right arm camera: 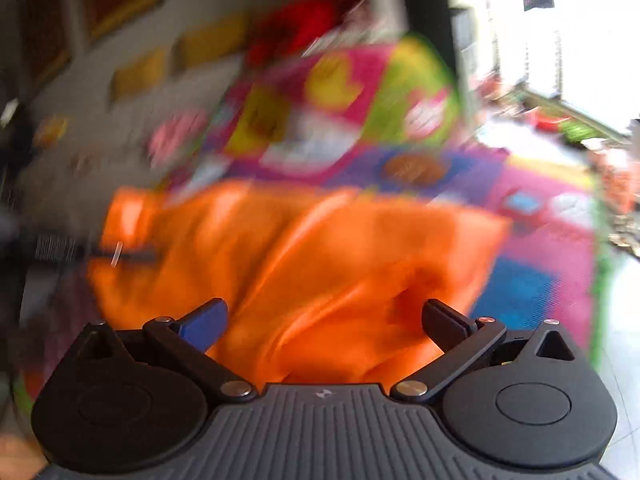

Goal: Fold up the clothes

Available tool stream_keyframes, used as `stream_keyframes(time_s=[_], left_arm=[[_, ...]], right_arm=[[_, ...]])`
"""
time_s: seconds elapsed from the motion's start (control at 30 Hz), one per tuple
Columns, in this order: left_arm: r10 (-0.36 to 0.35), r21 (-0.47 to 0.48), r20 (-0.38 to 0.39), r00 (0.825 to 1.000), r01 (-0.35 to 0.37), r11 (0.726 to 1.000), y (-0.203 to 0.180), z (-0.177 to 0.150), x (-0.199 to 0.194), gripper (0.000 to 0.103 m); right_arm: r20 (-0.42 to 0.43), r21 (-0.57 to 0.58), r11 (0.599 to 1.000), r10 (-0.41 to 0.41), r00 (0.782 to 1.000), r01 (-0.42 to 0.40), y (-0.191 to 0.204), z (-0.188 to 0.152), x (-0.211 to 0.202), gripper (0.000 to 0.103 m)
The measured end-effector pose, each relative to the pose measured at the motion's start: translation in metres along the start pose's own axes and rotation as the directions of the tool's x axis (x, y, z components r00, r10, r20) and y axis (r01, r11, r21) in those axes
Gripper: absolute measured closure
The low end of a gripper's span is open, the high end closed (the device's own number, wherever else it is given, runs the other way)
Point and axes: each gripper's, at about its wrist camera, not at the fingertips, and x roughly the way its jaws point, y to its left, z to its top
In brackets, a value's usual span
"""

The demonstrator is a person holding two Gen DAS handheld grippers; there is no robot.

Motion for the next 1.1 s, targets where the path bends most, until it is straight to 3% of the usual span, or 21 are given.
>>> stream_keyframes(time_s=[0.07, 0.17, 0.27, 0.5, 0.57, 0.63, 0.73, 0.83, 1.07, 1.1], left_arm=[[-0.005, -0.003, 0.004, 1.0, 0.005, 1.0, 0.0, 0.0, 0.0, 0.017], [-0.008, -0.005, 0.014, 1.0, 0.008, 1.0, -0.003, -0.002, 0.001, 0.011], [-0.003, 0.002, 0.026, 1.0, 0.003, 1.0, -0.004, -0.002, 0.004, 0.009], [0.026, -0.079, 0.054, 0.998, -0.022, 0.997, 0.004, 0.015, 0.021, 0.008], [0.034, -0.091, 0.057, 0.998, -0.029, 0.995, 0.004, 0.02, 0.025, 0.007], [0.021, -0.084, 0.058, 0.998, -0.016, 0.996, 0.003, 0.017, 0.018, 0.007], [0.002, -0.073, 0.059, 0.998, 0.003, 0.997, 0.002, 0.014, 0.008, 0.007], [-0.009, -0.069, 0.067, 0.998, 0.014, 0.997, 0.0, 0.011, -0.005, 0.007], [0.138, -0.122, 0.153, 0.979, -0.12, 0.985, 0.013, 0.014, -0.045, 0.006], [0.132, -0.13, 0.171, 0.976, -0.11, 0.985, 0.015, 0.018, -0.049, 0.006]], right_arm=[[0.004, 0.118, 0.993, -0.03, 1.0, 0.03, -0.022, 0.005, 0.003, 0.0], [-0.066, 0.231, 0.973, 0.003, 0.998, 0.013, -0.044, 0.007, 0.032, 0.0], [-0.063, 0.179, 0.983, 0.05, 0.997, -0.038, -0.032, 0.019, 0.059, 0.0], [0.094, -0.07, 0.988, 0.145, 0.985, -0.138, 0.024, 0.078, 0.078, 0.0], [0.086, -0.184, 0.982, 0.046, 0.995, -0.03, 0.03, 0.083, 0.085, 0.0], [0.074, -0.289, 0.948, -0.116, 0.991, 0.132, 0.03, 0.07, 0.093, 0.0], [0.087, -0.383, 0.865, -0.316, 0.945, 0.325, 0.014, 0.038, 0.097, 0.0], [0.115, -0.389, 0.844, -0.355, 0.928, 0.371, 0.003, 0.023, 0.084, 0.0], [0.104, -0.401, 0.836, -0.363, 0.926, 0.373, -0.004, 0.019, 0.079, 0.0], [0.098, -0.393, 0.841, -0.364, 0.926, 0.372, -0.004, 0.018, 0.081, 0.0]])
